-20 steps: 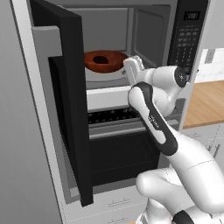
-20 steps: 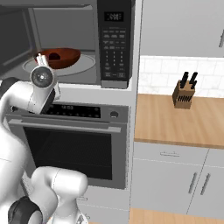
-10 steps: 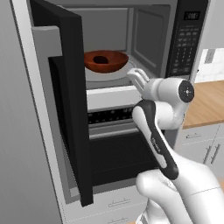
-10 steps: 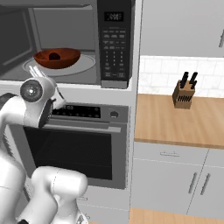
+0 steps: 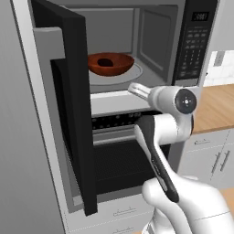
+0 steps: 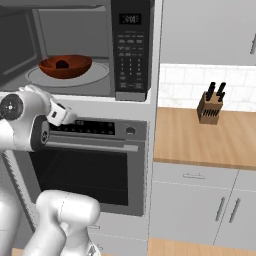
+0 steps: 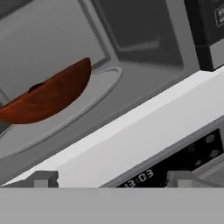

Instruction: Pick the avocado from the sink and place it in the bowl. Then pick the bowl and place it in the microwave. Then close the microwave door and press the start button.

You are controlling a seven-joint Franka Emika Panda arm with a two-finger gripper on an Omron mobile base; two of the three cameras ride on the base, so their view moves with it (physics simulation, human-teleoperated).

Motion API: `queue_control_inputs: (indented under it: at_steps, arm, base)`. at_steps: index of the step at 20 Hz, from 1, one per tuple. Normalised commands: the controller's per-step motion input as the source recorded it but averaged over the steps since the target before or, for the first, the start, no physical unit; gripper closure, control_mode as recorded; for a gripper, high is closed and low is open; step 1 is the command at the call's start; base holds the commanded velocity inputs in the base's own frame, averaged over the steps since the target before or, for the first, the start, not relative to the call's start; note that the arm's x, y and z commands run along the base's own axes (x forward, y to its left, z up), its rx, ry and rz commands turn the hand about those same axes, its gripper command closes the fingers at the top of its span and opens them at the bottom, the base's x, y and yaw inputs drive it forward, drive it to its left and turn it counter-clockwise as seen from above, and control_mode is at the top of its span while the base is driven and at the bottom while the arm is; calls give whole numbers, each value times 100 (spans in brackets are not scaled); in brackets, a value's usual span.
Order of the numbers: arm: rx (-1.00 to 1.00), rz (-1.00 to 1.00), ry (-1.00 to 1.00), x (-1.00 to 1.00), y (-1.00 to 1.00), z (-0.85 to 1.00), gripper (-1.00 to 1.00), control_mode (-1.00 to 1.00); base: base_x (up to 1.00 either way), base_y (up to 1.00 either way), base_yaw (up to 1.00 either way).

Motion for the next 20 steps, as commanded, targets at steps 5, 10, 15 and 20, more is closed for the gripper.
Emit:
queue_control_inputs:
  at_steps: [5, 10, 15, 20]
  arm:
    - [-45, 0, -17, -30, -7, 0, -100, -100]
    - [-49, -1, -31, -37, -3, 0, -100, -100]
    - [-47, -4, -37, -50, 2, -6, -100, -100]
    - [-36, 0, -27, -38, 10, -23, -100, -100]
  base:
    - [0, 0, 0]
    - [0, 0, 0]
    - [0, 0, 0]
    - [0, 0, 0]
